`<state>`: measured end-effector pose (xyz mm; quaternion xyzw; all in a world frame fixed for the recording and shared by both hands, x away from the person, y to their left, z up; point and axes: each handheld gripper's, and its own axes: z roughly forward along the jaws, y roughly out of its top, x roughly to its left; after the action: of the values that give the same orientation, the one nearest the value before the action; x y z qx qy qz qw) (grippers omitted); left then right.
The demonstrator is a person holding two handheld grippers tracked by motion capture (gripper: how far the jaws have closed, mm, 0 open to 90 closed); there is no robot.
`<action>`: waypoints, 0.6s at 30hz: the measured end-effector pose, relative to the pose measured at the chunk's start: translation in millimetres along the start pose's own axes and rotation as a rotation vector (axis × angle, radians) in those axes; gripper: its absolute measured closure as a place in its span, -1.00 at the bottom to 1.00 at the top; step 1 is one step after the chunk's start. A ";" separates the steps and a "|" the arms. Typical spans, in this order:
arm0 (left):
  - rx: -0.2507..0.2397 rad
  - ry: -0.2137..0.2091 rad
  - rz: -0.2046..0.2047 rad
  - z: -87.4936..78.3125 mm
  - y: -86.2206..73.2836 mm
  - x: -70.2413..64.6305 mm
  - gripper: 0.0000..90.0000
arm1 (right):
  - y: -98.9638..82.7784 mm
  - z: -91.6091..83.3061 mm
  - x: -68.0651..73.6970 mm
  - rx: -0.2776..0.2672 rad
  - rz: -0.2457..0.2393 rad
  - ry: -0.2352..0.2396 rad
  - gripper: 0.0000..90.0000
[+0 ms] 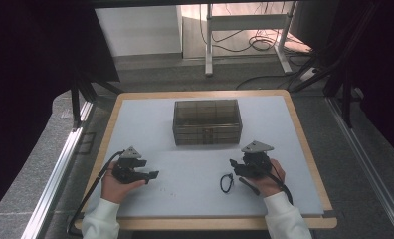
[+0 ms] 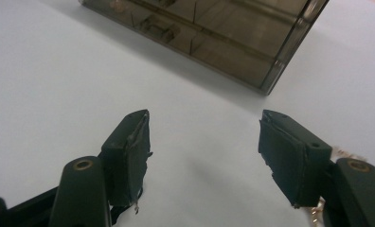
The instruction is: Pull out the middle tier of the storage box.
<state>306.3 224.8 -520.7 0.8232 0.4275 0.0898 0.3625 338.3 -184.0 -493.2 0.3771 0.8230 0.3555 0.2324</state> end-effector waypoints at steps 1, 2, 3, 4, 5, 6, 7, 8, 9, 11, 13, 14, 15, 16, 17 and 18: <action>-0.001 -0.001 0.001 -0.3 0.0 0.5 -0.35 | 1.4 -0.2 0.6 -0.003 -0.004 -0.002 -0.22; -0.001 -0.001 0.001 -0.3 0.0 0.5 -0.35 | 1.4 -0.2 0.6 -0.003 -0.004 -0.002 -0.22; -0.001 -0.002 0.001 -0.3 0.0 0.7 -0.35 | 3.4 0.6 1.8 0.001 -0.025 -0.016 -0.21; -0.001 -0.001 -0.001 -0.1 -0.1 0.8 -0.35 | 3.4 0.6 1.8 0.001 -0.025 -0.016 -0.21; 0.000 -0.002 0.000 0.0 -0.2 1.0 -0.35 | 4.8 2.4 2.5 0.008 -0.046 -0.030 -0.20; 0.000 -0.002 0.000 0.0 -0.2 1.0 -0.35 | 4.8 2.4 2.5 0.008 -0.046 -0.030 -0.20; -0.001 -0.004 0.000 0.1 -0.2 1.0 -0.35 | 6.3 4.3 3.2 0.015 -0.064 -0.040 -0.19; -0.001 -0.004 0.000 0.2 -0.1 0.9 -0.35 | 6.3 4.3 3.2 0.015 -0.064 -0.040 -0.19; 0.001 -0.004 -0.001 0.5 -0.2 0.6 -0.35 | 8.1 5.6 4.5 0.019 -0.081 -0.053 -0.18; 0.002 -0.006 0.001 0.9 -0.2 0.7 -0.35 | 9.1 6.0 4.8 0.019 -0.092 -0.058 -0.17; 0.003 -0.007 0.000 2.0 -0.3 0.6 -0.35 | 12.6 7.3 6.9 0.021 -0.116 -0.062 -0.14; 0.005 -0.007 0.000 2.2 -0.3 0.6 -0.35 | 12.6 7.3 6.9 0.021 -0.116 -0.062 -0.14; 0.007 -0.009 0.001 2.6 -0.3 0.6 -0.35 | 13.3 7.9 7.9 0.022 -0.119 -0.066 -0.14; 0.008 -0.009 0.002 2.9 -0.4 0.5 -0.35 | 14.3 8.6 8.8 0.023 -0.136 -0.073 -0.14; 0.008 -0.010 0.001 3.1 -0.4 0.5 -0.35 | 15.5 9.8 10.0 0.024 -0.149 -0.077 -0.13; 0.010 -0.010 0.002 2.9 -0.4 0.5 -0.35 | 15.5 9.8 10.0 0.024 -0.149 -0.077 -0.13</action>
<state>307.7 223.8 -523.1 0.8258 0.4255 0.0839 0.3605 345.7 -164.9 -488.8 0.3311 0.8435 0.3126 0.2849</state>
